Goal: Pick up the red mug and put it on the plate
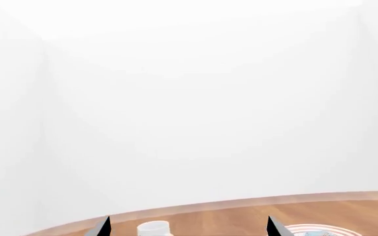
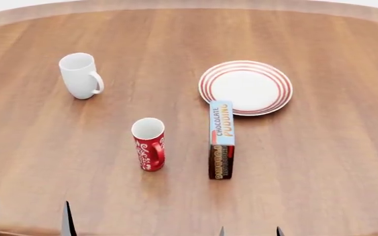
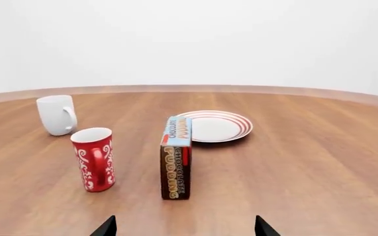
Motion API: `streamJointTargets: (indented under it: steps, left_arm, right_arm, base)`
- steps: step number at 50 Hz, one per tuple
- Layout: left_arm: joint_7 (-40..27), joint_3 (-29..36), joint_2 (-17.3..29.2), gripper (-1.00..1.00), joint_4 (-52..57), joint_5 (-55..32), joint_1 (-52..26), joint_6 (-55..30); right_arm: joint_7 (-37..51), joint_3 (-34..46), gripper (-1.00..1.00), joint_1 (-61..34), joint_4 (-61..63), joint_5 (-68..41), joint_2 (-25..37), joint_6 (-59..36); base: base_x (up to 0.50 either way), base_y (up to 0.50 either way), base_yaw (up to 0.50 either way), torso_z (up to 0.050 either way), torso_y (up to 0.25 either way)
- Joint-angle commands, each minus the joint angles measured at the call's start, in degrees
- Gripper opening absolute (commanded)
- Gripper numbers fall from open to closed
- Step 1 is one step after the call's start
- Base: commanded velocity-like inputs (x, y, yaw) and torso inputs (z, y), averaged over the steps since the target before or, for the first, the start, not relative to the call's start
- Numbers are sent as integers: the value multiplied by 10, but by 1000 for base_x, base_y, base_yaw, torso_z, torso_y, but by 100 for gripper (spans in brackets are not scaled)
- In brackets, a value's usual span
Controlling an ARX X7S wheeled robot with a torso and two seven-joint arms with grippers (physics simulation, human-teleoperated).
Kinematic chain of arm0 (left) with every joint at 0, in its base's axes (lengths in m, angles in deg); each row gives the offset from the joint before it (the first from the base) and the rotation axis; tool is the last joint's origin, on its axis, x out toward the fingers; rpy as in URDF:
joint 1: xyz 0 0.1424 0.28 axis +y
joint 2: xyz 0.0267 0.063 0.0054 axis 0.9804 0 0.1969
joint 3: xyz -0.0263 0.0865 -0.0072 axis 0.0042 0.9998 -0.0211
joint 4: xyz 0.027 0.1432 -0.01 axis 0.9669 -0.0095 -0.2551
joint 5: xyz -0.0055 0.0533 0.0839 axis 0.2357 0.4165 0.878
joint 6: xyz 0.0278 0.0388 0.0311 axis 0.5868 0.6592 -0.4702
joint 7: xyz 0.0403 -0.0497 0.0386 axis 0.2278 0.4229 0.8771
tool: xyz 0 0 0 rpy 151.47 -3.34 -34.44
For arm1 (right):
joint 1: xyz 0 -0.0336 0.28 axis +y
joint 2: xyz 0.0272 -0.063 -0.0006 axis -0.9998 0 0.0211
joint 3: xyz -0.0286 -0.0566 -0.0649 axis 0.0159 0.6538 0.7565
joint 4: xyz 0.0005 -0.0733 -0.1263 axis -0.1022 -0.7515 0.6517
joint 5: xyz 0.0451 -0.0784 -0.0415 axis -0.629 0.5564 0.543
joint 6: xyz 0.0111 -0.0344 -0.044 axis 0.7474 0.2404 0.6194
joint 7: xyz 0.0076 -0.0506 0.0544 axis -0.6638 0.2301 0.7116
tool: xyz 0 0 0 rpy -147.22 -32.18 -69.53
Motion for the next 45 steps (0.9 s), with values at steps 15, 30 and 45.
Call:
streamJointTargets:
  steps: [15,30,45]
  left_arm:
    - [-6,11,7,100,0,-6,-2,1]
    - [-11,16,11,100,0,-8,-3,1]
    - [-16,22,14,100,0,-9,-3,0]
  right_arm:
    - [6,8,100,-1,-4,-8,6,6]
    - [12,12,100,1,1,-13,10,6]
    - [15,16,100,0,1,-17,13,10]
  base:
    - [0,298,0,0,0]
    - [0,194,0,0,0]
    - [0,167,0,0,0]
